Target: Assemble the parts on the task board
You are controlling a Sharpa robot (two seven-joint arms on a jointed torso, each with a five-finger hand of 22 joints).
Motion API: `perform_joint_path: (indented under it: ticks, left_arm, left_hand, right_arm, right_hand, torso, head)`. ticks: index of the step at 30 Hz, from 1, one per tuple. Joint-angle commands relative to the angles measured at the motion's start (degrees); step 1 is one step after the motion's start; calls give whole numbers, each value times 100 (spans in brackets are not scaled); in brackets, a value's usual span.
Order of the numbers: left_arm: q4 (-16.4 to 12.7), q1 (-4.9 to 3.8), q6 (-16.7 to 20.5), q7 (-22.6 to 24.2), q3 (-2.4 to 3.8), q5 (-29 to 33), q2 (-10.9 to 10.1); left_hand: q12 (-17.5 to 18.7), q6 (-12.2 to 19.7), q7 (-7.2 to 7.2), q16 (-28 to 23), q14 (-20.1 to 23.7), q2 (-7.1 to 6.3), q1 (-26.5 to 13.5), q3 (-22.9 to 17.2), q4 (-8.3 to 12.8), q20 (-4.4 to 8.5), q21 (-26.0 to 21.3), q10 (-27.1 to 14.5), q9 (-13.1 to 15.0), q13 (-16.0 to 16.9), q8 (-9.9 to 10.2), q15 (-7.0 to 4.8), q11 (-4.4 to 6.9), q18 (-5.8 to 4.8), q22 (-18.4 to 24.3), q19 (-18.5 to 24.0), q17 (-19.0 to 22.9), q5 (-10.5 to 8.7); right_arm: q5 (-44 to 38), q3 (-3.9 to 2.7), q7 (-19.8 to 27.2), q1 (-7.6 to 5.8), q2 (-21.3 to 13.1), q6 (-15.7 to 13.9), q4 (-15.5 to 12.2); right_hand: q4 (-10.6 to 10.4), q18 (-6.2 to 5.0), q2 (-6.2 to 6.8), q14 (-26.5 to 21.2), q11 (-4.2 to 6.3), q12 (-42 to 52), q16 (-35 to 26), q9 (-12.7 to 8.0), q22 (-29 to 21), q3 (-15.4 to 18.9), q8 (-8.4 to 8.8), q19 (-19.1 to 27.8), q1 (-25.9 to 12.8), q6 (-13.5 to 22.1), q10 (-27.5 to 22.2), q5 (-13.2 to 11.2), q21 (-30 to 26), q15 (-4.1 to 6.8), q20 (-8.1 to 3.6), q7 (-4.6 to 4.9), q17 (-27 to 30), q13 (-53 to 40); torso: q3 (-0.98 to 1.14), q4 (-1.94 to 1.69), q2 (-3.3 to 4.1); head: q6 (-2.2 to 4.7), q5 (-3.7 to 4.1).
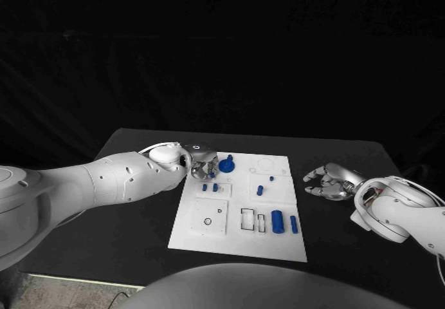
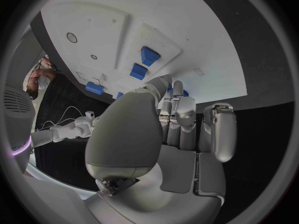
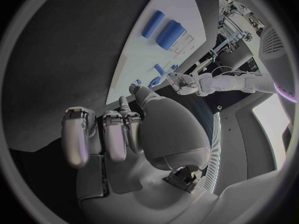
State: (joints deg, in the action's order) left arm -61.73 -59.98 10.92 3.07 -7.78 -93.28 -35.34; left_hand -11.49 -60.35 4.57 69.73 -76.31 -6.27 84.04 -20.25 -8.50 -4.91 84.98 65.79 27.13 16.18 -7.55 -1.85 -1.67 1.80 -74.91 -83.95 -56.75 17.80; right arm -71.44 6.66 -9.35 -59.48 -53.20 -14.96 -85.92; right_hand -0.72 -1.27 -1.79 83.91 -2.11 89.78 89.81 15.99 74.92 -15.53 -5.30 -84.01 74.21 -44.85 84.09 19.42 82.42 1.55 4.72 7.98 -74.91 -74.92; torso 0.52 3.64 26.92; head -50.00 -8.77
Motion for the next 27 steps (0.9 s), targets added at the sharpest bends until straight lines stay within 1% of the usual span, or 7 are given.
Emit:
perform_joint_path:
  ticks: [1,10,15,19,24,26,27]
  left_arm:
    - [8,23,-102,-2,-8,14,41]
    - [37,28,-176,-19,-8,14,68]
    - [24,36,-178,-6,-8,14,64]
    - [20,41,-177,-3,-8,14,62]
    - [24,45,-191,-20,-8,14,63]
    - [25,46,-208,-36,-8,14,64]
    - [25,46,-216,-44,-8,13,64]
  left_hand:
    - [30,-11,37,-9,1,7,-9,-19,6,32,12,41,-2,-10,-14,4,-18,-44,-1328,-218,3,-20]
    - [38,-4,36,-23,13,11,6,-27,18,31,-1,43,-8,-16,-6,3,-18,-41,-1324,-208,28,-15]
    - [41,-4,36,-29,18,10,10,-29,23,31,-8,44,-10,-17,-4,2,-18,-39,-1322,-203,38,-15]
    - [41,-4,35,-28,18,9,11,-29,24,31,-9,45,-10,-17,-4,2,-17,-38,-1321,-202,37,-15]
    - [45,-1,35,-42,31,-6,15,-24,36,31,-16,53,-16,-20,2,0,-17,-36,-1319,-196,59,-22]
    - [62,26,29,-49,41,-26,10,-18,42,33,-25,42,-32,-29,26,-4,-16,-34,-1316,-189,72,-50]
    - [82,63,20,-57,51,-39,-2,-12,39,34,-30,22,-49,-39,55,-9,-15,-33,-1314,-186,85,-107]
  right_arm:
    - [-10,0,-7,6,6,50,0]
    - [3,0,-13,10,1,60,-1]
    - [5,0,-13,13,-2,59,-1]
    - [15,0,-13,17,1,58,1]
    - [24,0,-11,21,6,57,3]
    - [25,0,-9,23,6,55,3]
    - [25,0,-9,24,6,53,3]
  right_hand:
    - [2,-84,11,609,-30,22,19,-9,1226,-34,17,-170,40,-26,591,38,-20,-32,29,-6,-1509,-1508]
    - [2,-85,9,609,-30,22,19,-10,1225,-38,16,-168,41,-29,591,39,-23,-31,29,-7,-1509,-1508]
    - [2,-85,9,609,-30,22,19,-10,1225,-38,16,-168,41,-29,591,39,-23,-31,29,-7,-1509,-1508]
    - [2,-85,9,609,-30,22,19,-10,1225,-38,16,-168,41,-29,591,39,-23,-31,29,-7,-1509,-1508]
    - [3,-85,6,609,-28,22,19,-12,1224,-47,15,-167,42,-32,591,40,-25,-30,28,-9,-1509,-1508]
    - [3,-85,6,609,-28,22,19,-12,1224,-47,15,-167,42,-32,591,40,-25,-30,28,-9,-1509,-1508]
    - [3,-85,6,609,-28,22,19,-12,1224,-47,15,-167,42,-32,591,40,-25,-30,28,-9,-1509,-1508]
  torso:
    - [-1,3,2]
    - [1,0,1]
    - [5,-11,0]
    - [-1,-12,-1]
    - [-2,-10,2]
    - [-3,-12,2]
    - [-3,-11,4]
  head:
    - [0,12]
    - [0,27]
    - [0,34]
    - [0,30]
    - [0,22]
    - [0,24]
    - [0,23]
